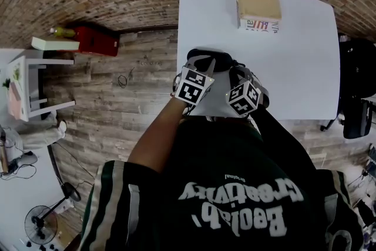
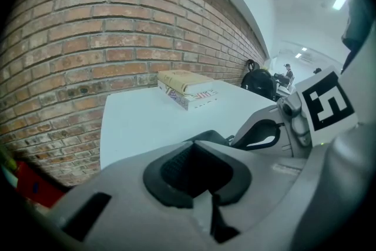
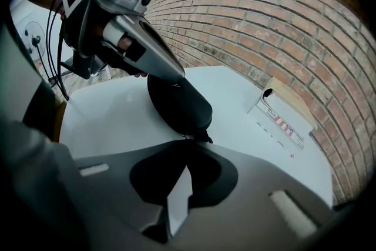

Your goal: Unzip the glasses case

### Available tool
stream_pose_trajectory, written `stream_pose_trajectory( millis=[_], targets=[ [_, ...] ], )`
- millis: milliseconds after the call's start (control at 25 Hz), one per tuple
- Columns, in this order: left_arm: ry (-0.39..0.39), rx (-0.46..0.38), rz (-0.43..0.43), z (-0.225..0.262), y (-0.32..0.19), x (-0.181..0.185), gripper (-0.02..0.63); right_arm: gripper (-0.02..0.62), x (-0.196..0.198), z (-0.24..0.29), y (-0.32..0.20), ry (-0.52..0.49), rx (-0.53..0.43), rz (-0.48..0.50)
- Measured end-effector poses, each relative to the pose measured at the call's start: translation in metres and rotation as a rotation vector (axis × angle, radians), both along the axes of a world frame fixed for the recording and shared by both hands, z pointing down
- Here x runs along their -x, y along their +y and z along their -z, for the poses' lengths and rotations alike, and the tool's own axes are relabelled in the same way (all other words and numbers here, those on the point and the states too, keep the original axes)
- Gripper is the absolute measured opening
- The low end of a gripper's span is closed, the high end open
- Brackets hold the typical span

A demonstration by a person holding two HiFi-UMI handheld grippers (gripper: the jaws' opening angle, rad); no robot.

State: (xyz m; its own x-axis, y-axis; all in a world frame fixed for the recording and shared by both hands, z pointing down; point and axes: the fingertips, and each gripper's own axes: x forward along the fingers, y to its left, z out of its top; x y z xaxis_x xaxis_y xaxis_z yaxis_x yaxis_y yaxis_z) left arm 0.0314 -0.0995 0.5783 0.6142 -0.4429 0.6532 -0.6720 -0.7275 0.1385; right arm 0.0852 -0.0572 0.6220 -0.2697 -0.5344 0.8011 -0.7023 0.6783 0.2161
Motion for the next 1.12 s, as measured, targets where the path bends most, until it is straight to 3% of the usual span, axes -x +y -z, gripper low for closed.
stream_pose_trajectory(
  millis=[720,1120],
  targets=[
    [-0.021,0.007,-0.016,0.000,0.001,-0.001,0.006,0.012,-0.014,0.005,-0.022,0.012,-0.034,0.005],
    [-0.030,0.015,-0.033,0.001,0.002,-0.001,0.008,0.014,-0.011,0.008,-0.034,0.123,-0.082,0.256]
  ],
)
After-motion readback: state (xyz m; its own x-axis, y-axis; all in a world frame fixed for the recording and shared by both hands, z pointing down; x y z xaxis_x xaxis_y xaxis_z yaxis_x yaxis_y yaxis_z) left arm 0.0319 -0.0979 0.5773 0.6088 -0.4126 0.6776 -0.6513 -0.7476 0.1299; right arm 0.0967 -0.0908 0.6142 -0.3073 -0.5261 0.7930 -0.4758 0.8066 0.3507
